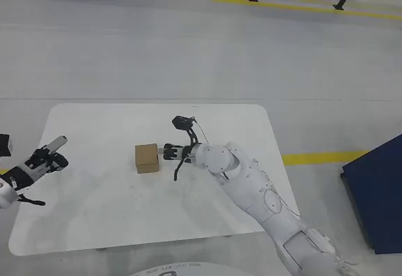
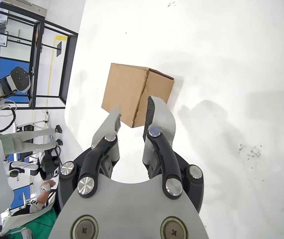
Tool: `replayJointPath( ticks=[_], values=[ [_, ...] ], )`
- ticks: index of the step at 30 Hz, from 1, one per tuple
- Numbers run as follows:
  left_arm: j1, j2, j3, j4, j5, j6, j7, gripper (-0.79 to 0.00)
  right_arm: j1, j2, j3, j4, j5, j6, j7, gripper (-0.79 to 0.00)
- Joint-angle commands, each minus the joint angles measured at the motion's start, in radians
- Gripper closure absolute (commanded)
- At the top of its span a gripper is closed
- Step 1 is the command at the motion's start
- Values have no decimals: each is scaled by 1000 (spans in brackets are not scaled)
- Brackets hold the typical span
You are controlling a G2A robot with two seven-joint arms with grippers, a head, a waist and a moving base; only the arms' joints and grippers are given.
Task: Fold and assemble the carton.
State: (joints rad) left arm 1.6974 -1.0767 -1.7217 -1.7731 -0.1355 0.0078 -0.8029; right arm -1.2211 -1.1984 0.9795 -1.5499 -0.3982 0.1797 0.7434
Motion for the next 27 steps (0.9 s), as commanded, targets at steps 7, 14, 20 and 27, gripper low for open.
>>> replayJointPath(
  ticks=[7, 14, 20, 27],
  values=[
    [-1, 0, 4, -1, 9, 2, 1, -785, 47, -25, -114, -73, -95, 223, 38, 0],
    [-1, 0, 4, -1, 9, 2, 1, -785, 158, -74, -204, 22, -58, 336, 37, 0],
    [-1, 0, 4, -1, 9, 2, 1, -785, 241, -120, -262, 142, -4, 400, 2, 0],
    [-1, 0, 4, -1, 9, 2, 1, -785, 296, -161, -308, 259, 38, 415, -26, 0]
  ],
)
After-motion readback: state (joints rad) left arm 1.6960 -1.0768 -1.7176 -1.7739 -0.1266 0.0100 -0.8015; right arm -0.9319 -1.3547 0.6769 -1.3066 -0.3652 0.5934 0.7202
